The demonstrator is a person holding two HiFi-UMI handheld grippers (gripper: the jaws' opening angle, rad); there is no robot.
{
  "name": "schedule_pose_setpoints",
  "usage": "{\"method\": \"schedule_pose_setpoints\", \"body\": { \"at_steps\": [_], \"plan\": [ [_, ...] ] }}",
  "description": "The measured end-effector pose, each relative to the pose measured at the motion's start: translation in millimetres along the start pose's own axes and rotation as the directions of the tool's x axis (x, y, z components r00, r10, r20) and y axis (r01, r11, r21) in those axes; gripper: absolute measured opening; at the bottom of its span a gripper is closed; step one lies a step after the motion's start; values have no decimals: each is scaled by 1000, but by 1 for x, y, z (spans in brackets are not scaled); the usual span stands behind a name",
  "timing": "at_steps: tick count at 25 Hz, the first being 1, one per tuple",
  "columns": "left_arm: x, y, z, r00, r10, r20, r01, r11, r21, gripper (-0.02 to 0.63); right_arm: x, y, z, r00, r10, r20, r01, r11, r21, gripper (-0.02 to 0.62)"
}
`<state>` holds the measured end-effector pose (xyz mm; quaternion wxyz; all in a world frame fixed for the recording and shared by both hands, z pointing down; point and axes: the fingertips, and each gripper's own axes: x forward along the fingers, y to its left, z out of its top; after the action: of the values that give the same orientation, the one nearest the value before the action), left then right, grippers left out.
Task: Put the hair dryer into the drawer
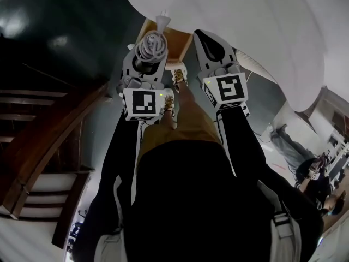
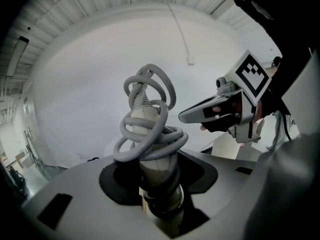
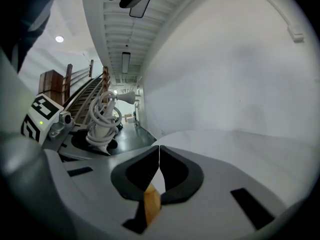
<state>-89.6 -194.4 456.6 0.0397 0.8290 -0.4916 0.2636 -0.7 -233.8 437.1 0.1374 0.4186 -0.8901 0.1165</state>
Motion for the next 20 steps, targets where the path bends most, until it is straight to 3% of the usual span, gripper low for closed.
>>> {"method": "schedule_pose_setpoints", "body": {
  "at_steps": [10, 17, 20],
  "plan": [
    [20, -10, -39, 988, -57, -145, 81, 983, 165, 198, 14, -14, -7, 1000, -7, -10, 7, 1000, 26, 26],
    [38, -23, -60, 964, -84, -252, 163, 937, 309, 198, 12, -19, -12, 1000, -16, -15, 17, 999, 31, 26],
    [45, -29, -73, 950, -90, -300, 204, 906, 372, 198, 11, -20, -15, 1000, -18, -16, 19, 999, 31, 26]
  ]
}}
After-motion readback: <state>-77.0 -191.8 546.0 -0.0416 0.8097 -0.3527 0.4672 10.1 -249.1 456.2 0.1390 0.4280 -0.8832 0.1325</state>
